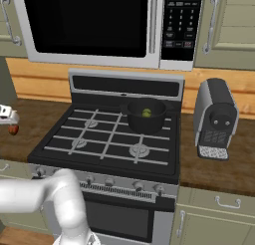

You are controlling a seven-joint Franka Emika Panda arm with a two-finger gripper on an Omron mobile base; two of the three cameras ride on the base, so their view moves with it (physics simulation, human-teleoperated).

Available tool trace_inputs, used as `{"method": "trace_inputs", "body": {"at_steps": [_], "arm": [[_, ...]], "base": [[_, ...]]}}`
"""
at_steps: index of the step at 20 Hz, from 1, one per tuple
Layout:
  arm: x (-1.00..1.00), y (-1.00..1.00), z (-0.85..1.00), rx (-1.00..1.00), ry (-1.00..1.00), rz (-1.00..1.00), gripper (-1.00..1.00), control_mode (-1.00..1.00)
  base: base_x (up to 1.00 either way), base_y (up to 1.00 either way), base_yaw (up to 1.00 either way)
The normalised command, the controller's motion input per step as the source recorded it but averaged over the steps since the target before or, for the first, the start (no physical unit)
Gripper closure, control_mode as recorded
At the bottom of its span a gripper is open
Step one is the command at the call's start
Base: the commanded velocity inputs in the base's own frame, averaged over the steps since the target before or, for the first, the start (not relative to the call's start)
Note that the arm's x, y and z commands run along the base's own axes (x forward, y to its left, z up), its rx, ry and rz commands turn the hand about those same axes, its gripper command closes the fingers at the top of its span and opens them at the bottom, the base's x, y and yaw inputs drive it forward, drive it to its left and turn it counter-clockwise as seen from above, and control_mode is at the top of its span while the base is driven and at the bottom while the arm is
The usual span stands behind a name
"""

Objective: Put the bell pepper and lime in the pot. Retrieve the spatula and lightly stir the vegetables in the pot.

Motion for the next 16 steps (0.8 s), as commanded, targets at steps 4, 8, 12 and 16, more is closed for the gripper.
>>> {"method": "trace_inputs", "body": {"at_steps": [4, 8, 12, 16], "arm": [[0.29, 0.00, -0.18, 0.00, 0.00, 0.00, -1.00, -1.00], [0.31, 0.06, -0.26, 0.00, 0.00, 0.00, -1.00, -1.00], [0.21, 0.04, -0.33, 0.00, 0.00, 0.00, -1.00, -1.00], [0.18, 0.03, -0.36, 0.00, 0.01, 0.00, -1.00, -1.00]], "base": [[0.00, 0.00, 0.00], [0.00, 0.00, 0.00], [0.00, 0.00, 0.00], [0.00, 0.00, 0.00]]}}
